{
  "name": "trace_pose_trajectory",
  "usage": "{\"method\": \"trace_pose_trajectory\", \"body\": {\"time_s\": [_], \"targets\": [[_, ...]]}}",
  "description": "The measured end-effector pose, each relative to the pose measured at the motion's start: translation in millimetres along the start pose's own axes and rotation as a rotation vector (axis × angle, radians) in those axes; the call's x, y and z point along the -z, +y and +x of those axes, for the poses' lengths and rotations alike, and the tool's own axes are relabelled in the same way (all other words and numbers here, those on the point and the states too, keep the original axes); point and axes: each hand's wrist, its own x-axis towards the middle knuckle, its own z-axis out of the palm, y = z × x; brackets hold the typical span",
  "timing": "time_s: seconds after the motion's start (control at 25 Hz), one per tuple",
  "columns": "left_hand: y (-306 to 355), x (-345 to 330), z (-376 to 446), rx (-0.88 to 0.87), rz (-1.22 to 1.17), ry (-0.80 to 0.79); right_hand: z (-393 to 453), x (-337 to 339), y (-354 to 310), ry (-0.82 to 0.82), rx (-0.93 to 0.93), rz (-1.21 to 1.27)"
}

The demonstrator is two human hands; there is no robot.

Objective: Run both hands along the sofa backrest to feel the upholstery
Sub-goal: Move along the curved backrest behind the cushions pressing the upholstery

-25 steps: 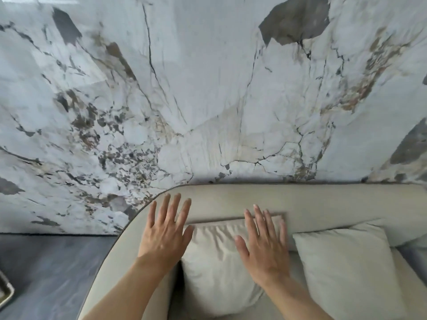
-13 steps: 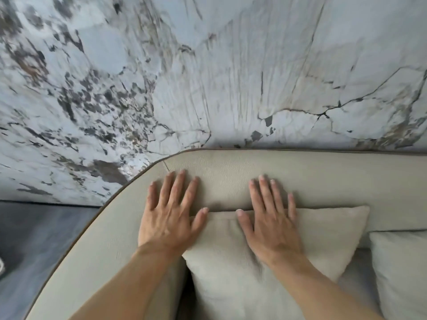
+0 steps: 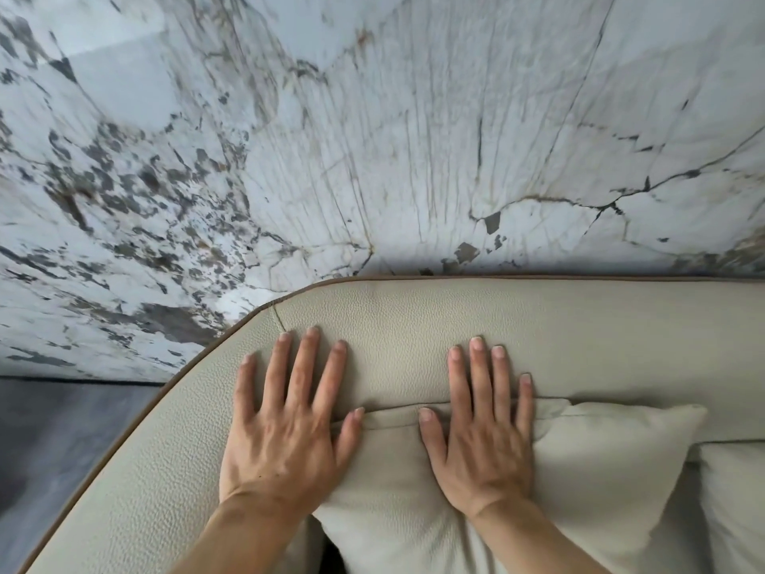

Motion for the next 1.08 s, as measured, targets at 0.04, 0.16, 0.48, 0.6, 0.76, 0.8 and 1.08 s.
{"method": "trace_pose_trajectory", "body": {"time_s": [0.04, 0.16, 0.48, 0.6, 0.76, 0.8, 1.08], "targets": [[-1, 0, 3, -0.003, 0.005, 0.003, 3, -1, 0, 0.011, -0.001, 0.002], [-4, -1, 13, -0.016, 0.024, 0.019, 11, -7, -1, 0.038, -0.008, 0.014], [-13, -7, 45, -0.052, 0.055, 0.059, 38, -28, -3, 0.110, -0.029, 0.014], [-14, -8, 49, -0.048, 0.052, 0.054, 40, -34, -5, 0.121, -0.031, 0.017], [-15, -9, 52, -0.054, 0.049, 0.055, 43, -34, -5, 0.129, -0.037, 0.010], [-16, -10, 51, -0.056, 0.044, 0.060, 43, -34, -5, 0.129, -0.037, 0.010], [-17, -9, 52, -0.065, -0.022, 0.049, 41, -20, -8, 0.058, -0.050, -0.006]]}}
